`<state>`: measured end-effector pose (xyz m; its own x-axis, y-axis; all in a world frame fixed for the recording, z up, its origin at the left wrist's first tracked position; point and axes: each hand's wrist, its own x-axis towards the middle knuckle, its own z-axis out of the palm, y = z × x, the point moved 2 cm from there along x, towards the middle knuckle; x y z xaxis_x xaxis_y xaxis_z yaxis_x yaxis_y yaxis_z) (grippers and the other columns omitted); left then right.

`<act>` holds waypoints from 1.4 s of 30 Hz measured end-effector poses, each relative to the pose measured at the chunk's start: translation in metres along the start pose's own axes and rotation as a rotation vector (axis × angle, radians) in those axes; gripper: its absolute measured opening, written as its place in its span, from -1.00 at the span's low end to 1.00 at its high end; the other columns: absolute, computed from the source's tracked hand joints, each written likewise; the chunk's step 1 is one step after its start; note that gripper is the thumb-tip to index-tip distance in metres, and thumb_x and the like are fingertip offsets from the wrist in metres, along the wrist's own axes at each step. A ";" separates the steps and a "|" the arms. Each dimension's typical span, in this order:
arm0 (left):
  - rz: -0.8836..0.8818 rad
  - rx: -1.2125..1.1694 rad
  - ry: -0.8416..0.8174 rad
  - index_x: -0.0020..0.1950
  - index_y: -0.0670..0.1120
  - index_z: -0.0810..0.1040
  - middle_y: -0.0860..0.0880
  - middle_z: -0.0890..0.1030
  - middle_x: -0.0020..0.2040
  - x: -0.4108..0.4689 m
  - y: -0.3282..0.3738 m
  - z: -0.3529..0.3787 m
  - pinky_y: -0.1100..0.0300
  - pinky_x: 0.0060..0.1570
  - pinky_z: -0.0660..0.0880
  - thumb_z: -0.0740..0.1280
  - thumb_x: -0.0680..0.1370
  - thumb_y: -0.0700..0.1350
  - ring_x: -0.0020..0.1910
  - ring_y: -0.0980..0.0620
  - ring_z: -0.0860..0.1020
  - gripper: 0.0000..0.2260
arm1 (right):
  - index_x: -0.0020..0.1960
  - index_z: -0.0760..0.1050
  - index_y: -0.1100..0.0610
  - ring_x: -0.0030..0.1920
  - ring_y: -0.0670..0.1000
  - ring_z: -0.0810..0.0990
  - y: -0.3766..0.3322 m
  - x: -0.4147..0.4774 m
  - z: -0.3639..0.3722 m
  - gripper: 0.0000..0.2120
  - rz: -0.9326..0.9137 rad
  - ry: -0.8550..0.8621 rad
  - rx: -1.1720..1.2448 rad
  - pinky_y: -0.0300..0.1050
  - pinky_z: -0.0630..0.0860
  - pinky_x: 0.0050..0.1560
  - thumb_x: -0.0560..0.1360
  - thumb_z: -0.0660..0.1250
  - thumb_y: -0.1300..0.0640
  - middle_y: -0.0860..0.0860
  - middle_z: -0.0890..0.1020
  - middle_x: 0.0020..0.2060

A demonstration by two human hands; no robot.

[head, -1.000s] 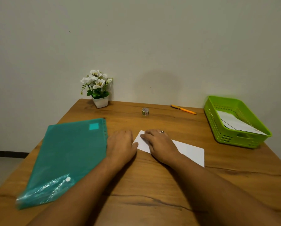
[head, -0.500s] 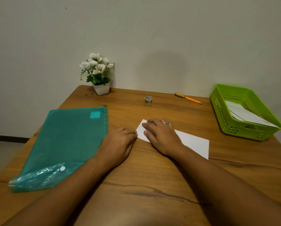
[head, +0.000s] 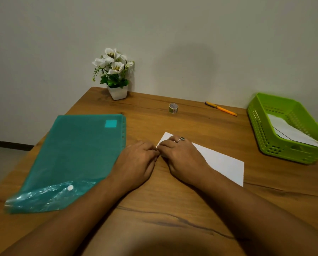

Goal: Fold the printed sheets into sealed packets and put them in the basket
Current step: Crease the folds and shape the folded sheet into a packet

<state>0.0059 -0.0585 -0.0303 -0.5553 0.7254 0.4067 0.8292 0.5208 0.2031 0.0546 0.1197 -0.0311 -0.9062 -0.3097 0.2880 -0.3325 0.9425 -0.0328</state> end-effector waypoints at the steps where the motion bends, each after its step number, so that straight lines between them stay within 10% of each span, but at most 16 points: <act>1: -0.005 -0.009 0.001 0.19 -0.04 0.70 0.04 0.65 0.09 0.000 0.000 0.000 0.04 -0.01 0.55 0.31 0.60 -0.06 0.07 0.03 0.56 -0.76 | 0.30 0.59 0.03 0.23 0.07 0.55 0.002 0.003 -0.001 -0.67 0.006 -0.014 -0.016 0.06 0.49 0.13 0.57 0.26 0.15 -0.06 0.65 0.24; 42: -0.054 -0.005 -0.022 0.18 0.02 0.70 0.09 0.63 0.09 0.000 0.000 -0.003 0.12 -0.02 0.52 0.32 0.60 -0.01 0.08 0.09 0.54 -0.77 | 0.14 0.67 0.05 0.12 0.06 0.58 0.000 0.012 -0.006 -0.72 0.041 0.003 0.028 0.04 0.51 0.08 0.53 0.25 0.19 -0.06 0.72 0.10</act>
<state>0.0064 -0.0596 -0.0274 -0.6008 0.7058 0.3754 0.7980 0.5577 0.2284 0.0450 0.1165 -0.0223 -0.9184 -0.2705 0.2887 -0.3023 0.9506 -0.0709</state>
